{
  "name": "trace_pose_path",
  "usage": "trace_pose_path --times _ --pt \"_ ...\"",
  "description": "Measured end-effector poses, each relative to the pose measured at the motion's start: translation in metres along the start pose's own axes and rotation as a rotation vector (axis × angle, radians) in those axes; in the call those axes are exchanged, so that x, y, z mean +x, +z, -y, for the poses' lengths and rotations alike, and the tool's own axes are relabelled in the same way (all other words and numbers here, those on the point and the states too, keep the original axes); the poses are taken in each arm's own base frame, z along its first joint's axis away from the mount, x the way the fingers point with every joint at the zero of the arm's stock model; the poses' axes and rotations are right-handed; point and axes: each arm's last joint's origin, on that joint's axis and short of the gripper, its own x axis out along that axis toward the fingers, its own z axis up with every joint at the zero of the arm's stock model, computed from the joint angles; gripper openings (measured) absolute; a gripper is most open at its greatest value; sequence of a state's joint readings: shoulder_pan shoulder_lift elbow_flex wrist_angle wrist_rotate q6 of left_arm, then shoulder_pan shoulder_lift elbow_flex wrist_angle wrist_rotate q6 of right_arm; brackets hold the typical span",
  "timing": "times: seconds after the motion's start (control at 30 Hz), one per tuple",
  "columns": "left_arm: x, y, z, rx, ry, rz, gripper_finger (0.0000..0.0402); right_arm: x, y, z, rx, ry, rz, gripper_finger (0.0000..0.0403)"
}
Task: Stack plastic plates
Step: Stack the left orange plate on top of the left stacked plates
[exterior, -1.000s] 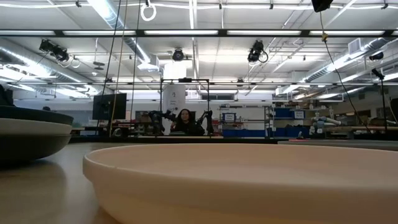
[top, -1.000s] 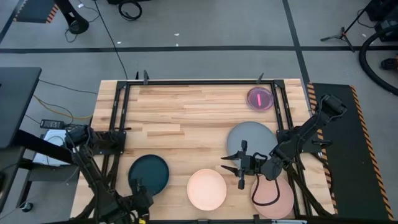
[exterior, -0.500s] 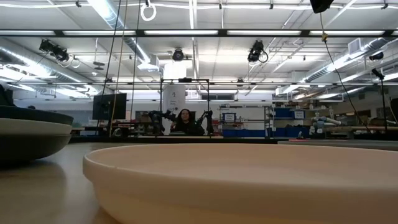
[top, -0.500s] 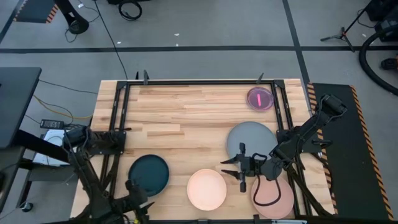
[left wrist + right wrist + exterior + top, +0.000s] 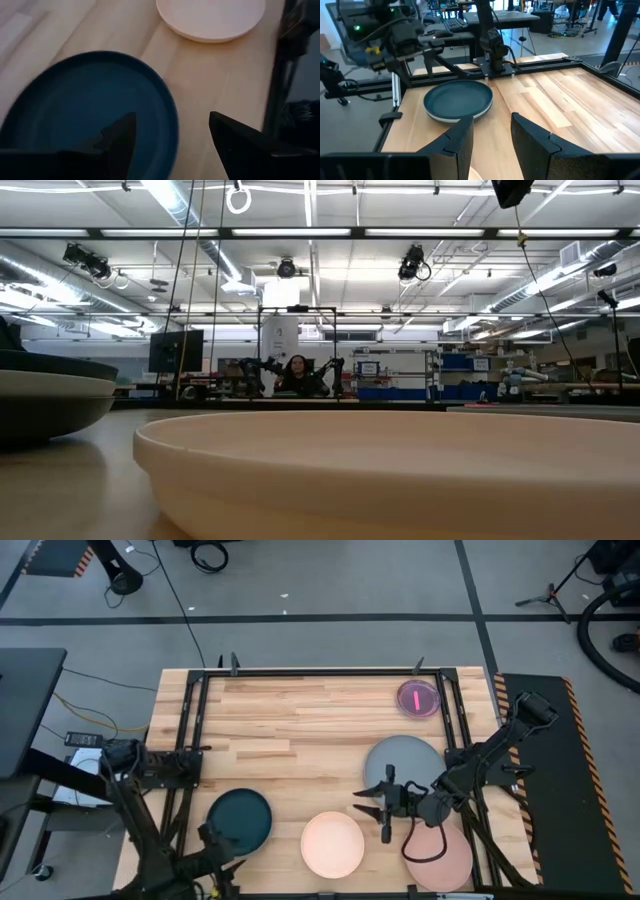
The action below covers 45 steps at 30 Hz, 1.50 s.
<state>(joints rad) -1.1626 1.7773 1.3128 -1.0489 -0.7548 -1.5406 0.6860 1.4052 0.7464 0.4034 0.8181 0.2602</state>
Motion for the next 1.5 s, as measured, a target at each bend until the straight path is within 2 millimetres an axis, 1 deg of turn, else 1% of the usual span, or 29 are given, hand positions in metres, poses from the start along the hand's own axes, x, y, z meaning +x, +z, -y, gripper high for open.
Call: trace_pose_path --times 0.1,0.2,0.27,0.33,0.4,0.43,0.5,0.6,0.73,0.87,1.0,1.1,1.2,1.37,1.43,1.5 --pt "0.008 0.008 0.0 0.068 0.018 -0.005 0.0256 0.0 0.0 0.0 0.041 0.0 0.0 0.0139" --pt "0.014 0.014 0.003 0.102 0.003 -0.015 0.0256 0.001 -0.002 -0.001 0.126 0.034 -0.025 0.0139" --pt "0.017 0.017 0.005 0.121 -0.015 -0.026 0.0256 0.003 -0.011 -0.007 0.154 0.078 -0.06 0.0139" --pt "0.018 0.018 0.006 0.141 -0.022 -0.029 0.0256 0.008 -0.028 -0.017 0.148 0.117 -0.105 0.0139" --pt "0.019 0.019 0.006 0.146 -0.019 -0.028 0.0256 0.016 -0.041 -0.031 0.122 0.145 -0.148 0.0139" --pt "0.02 0.02 0.005 0.15 -0.014 -0.028 0.0256 0.021 -0.043 -0.041 0.112 0.164 -0.162 0.0139" --pt "0.021 0.021 0.004 0.156 -0.001 -0.025 0.0256 0.033 -0.041 -0.062 0.075 0.208 -0.19 0.0139" --pt "0.023 0.023 0.002 0.159 0.017 -0.016 0.0256 0.048 -0.037 -0.094 -0.024 0.255 -0.277 0.0139" --pt "0.023 0.024 0.002 0.177 0.028 0.017 0.0256 0.055 -0.033 -0.129 -0.154 0.252 -0.405 0.0139" --pt "0.022 0.025 0.002 0.178 0.03 0.058 0.0256 0.058 -0.044 -0.15 -0.267 0.236 -0.511 0.0139" --pt "0.023 0.029 0.009 0.181 -0.006 0.128 0.0256 0.061 -0.059 -0.159 -0.284 0.277 -0.605 0.0139" --pt "0.024 0.035 0.02 0.21 -0.072 0.194 0.0256 0.067 -0.075 -0.16 -0.275 0.309 -0.675 0.0139" --pt "0.026 0.045 0.029 0.262 -0.116 0.249 0.0256 0.072 -0.09 -0.159 -0.312 0.312 -0.705 0.0139" --pt "0.037 0.062 0.032 0.358 -0.119 0.277 0.0256 0.087 -0.113 -0.151 -0.374 0.28 -0.751 0.0139" --pt "0.042 0.066 0.032 0.369 -0.129 0.259 0.0256 0.091 -0.119 -0.147 -0.38 0.267 -0.769 0.0139" --pt "0.045 0.07 0.031 0.374 -0.132 0.245 0.0256 0.095 -0.12 -0.145 -0.379 0.257 -0.777 0.0139"
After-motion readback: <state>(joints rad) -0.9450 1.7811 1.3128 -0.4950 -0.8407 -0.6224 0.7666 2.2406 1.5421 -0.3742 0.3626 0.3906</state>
